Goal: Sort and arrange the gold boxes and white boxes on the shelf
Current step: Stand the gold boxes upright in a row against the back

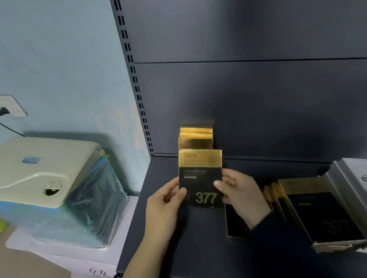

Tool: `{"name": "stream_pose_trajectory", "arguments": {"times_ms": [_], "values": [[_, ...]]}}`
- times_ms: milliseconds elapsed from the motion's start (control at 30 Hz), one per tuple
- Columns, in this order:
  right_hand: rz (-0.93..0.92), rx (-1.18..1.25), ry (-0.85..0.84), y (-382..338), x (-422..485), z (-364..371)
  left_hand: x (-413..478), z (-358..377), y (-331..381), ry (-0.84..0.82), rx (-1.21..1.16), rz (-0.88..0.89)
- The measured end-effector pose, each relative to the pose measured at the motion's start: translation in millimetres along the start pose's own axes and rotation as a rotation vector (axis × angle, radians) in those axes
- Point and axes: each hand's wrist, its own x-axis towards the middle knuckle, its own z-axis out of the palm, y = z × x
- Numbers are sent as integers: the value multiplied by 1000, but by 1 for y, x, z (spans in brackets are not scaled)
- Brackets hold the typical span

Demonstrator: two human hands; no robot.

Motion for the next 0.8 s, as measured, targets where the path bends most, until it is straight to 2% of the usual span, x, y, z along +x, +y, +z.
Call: {"name": "stream_pose_trajectory", "arguments": {"times_ms": [167, 300, 600, 667, 767, 800], "values": [[-2, -235, 192, 21, 42, 16, 44, 18, -5, 76, 322, 72], [82, -323, 138, 26, 60, 34, 61, 30, -11, 67, 448, 73], [166, -292, 41, 21, 66, 33, 71, 31, -11, -117, 500, -97], [162, -233, 58, 16, 56, 27, 62, 28, -7, -68, 463, -89], [167, -59, 131, 8, 39, 5, 34, 26, -11, 107, 446, -7], [162, -6, 159, 6, 33, -4, 25, 28, -15, 111, 434, 12]]}}
